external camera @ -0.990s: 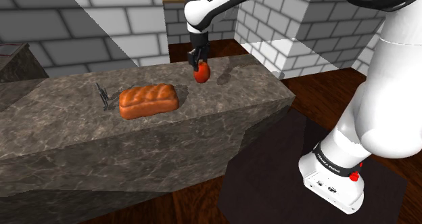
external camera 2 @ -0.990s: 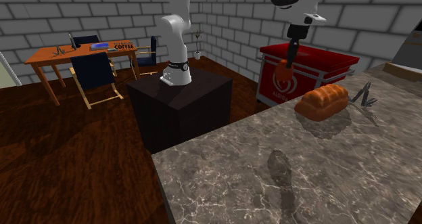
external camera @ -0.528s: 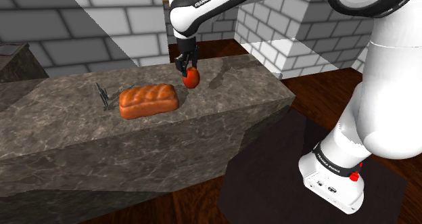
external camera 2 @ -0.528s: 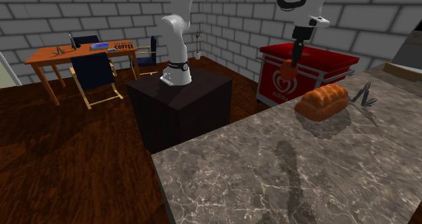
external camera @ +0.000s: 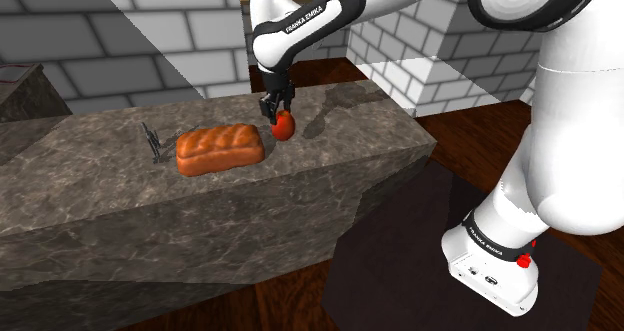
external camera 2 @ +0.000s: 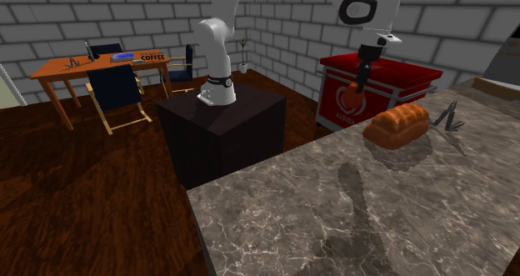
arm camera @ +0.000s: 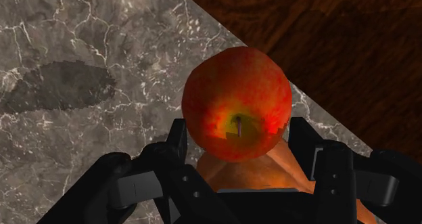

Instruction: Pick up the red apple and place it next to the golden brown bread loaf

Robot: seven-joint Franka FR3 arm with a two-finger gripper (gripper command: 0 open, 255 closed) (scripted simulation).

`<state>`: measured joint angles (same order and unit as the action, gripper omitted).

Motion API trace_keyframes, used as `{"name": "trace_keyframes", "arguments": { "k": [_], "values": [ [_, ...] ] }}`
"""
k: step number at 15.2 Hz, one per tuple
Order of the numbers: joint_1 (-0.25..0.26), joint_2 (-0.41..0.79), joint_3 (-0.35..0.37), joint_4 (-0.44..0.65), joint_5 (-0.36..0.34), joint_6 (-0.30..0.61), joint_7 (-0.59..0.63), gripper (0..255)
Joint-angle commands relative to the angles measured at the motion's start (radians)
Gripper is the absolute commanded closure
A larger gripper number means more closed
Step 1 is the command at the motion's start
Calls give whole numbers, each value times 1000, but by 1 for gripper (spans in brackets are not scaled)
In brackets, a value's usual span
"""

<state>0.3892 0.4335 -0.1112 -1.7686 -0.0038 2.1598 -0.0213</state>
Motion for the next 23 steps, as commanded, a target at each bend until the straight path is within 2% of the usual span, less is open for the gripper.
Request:
{"name": "trace_keyframes", "arguments": {
  "k": [1,23],
  "values": [
    [-1,15,1,-9,2,25,-1,255],
    [-11,207,13,-31,18,238,-2,255]
  ]
}}
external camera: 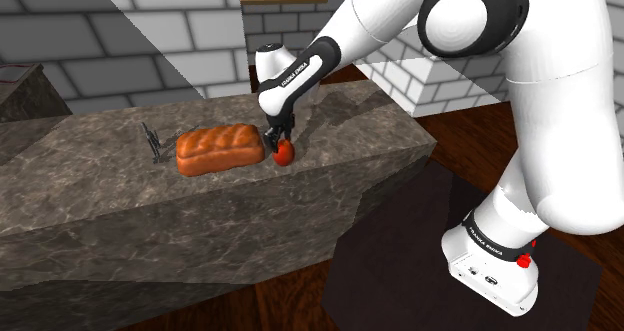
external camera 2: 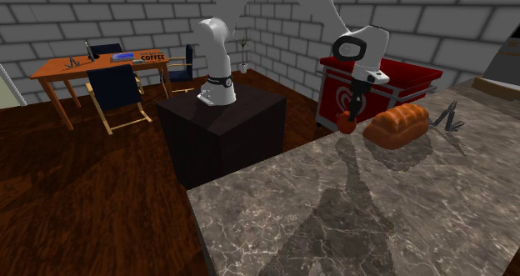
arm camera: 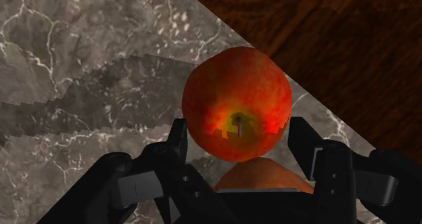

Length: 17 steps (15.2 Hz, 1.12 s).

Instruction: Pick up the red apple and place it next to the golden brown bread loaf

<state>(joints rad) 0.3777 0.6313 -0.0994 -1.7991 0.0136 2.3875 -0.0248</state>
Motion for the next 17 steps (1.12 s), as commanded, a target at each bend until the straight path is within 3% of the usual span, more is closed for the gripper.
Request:
{"name": "trace_keyframes", "arguments": {
  "k": [1,9,10,15,17],
  "values": [
    [0,19,2,1,1,19,1,255],
    [0,27,2,2,2,25,1,255],
    [0,27,2,2,2,25,1,0],
    [0,27,2,3,2,25,1,0],
    [4,-21,-1,1,-2,-21,4,0]
  ]
}}
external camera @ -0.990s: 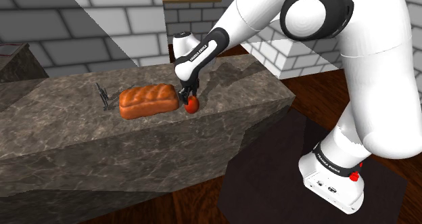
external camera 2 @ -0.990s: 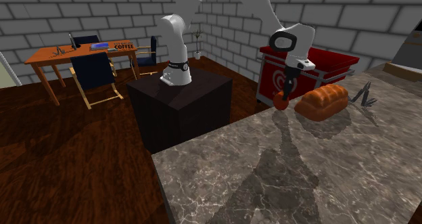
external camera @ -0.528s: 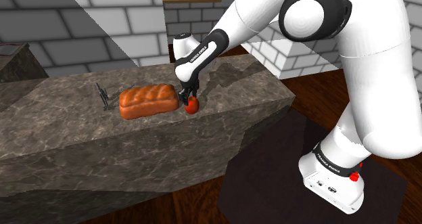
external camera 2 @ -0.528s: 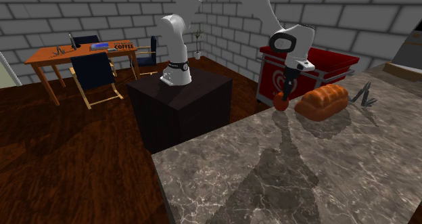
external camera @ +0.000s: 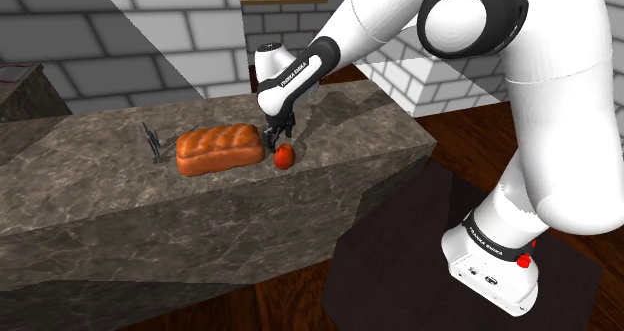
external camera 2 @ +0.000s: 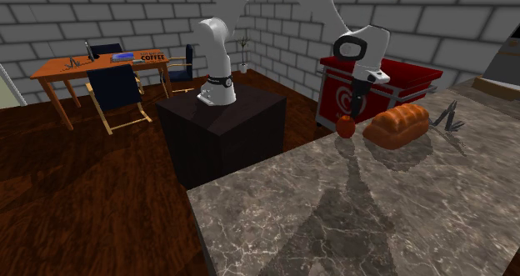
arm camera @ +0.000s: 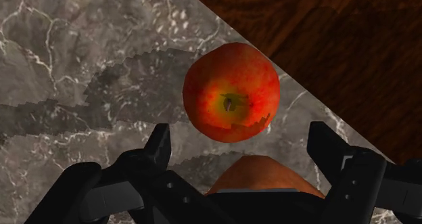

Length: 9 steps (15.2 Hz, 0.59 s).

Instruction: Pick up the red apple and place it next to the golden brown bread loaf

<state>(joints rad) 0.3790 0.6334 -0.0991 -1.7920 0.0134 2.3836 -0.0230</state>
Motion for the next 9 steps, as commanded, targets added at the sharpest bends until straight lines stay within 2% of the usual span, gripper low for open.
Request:
{"name": "trace_keyframes", "arguments": {
  "k": [1,9],
  "values": [
    [5,-45,-3,-5,-3,-41,3,0],
    [6,-63,-3,-3,-5,-60,4,0]
  ]
}}
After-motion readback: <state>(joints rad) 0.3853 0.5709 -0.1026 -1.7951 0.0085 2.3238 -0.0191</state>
